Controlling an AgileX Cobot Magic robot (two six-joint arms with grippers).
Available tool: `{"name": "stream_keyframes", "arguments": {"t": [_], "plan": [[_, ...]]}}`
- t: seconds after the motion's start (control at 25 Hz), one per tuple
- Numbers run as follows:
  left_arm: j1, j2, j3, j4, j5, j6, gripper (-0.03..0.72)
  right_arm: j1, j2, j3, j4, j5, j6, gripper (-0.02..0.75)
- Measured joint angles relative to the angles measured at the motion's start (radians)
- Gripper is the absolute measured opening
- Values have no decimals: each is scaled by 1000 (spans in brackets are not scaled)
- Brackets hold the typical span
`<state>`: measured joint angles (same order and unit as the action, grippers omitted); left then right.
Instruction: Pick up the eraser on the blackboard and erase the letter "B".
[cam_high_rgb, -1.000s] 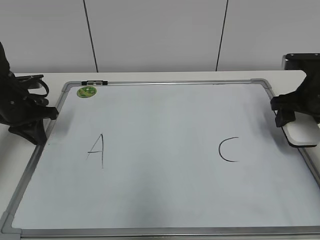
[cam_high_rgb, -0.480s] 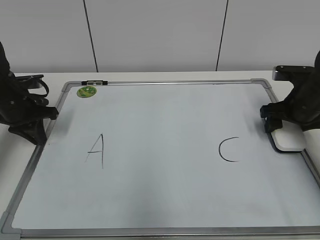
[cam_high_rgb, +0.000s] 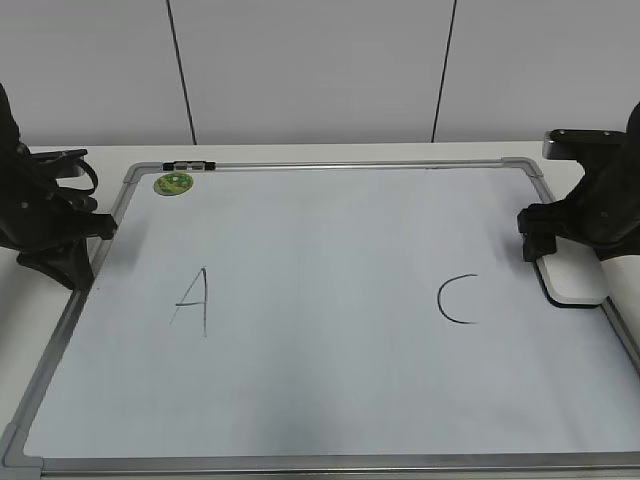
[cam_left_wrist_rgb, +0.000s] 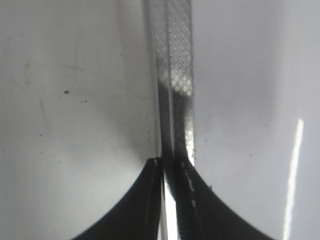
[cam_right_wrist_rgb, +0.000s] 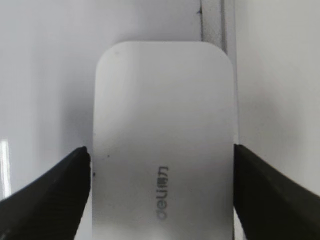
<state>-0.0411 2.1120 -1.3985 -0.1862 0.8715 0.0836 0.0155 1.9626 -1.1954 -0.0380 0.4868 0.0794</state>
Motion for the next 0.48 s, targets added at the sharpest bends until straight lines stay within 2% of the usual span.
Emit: {"name": "stream_keyframes", "arguments": {"t": [0.28,0.36,0.48], "plan": [[0,0,0,0,0,0,86,0,-4,-78,-11,139,0,645],[0,0,-5,2,0,2,127,0,-16,-99,-23,171,-8,643],[0,10,-31,19,22,2,228,0,-50,-111,-28,187,-42,633]]}}
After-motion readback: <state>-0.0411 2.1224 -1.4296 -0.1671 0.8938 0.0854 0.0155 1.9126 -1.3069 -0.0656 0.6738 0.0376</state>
